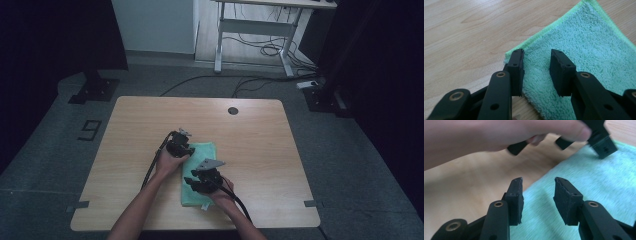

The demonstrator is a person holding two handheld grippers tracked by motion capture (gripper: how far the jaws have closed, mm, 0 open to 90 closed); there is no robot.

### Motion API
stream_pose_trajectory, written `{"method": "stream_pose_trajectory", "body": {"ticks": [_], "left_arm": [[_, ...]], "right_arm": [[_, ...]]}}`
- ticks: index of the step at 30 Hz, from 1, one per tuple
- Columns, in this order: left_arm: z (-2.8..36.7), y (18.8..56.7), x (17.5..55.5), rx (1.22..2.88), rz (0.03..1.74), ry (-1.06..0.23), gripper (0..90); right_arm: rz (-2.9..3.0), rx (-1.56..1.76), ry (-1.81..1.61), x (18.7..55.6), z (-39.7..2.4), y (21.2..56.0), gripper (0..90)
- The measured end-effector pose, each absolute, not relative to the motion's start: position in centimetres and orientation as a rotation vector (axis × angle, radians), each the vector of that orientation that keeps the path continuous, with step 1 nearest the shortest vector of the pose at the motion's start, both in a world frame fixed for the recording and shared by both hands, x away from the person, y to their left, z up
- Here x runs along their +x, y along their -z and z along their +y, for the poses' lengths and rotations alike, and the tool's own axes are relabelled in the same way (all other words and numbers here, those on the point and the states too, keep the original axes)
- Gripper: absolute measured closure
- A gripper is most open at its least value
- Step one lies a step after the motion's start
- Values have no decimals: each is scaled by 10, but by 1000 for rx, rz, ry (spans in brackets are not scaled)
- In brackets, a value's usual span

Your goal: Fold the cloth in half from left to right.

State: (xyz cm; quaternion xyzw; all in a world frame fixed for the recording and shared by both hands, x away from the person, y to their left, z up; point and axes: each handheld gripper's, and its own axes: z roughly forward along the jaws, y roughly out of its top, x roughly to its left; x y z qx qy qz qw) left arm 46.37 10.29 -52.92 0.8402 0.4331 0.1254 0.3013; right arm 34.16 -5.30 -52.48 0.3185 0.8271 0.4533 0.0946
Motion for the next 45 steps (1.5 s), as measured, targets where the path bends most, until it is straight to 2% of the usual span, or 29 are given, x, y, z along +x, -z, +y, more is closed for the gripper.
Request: {"method": "stream_pose_trajectory", "body": {"ticks": [8,26,45], "left_arm": [[104,531,464,2224,1152,-324,635],[101,530,463,2226,1167,-335,631],[101,531,462,2225,1163,-345,627]], "right_arm": [[2497,990,-1262,366,-40,540,581],[2560,813,-1168,322,-31,546,511],[2528,808,-1224,299,-40,551,505]]}}
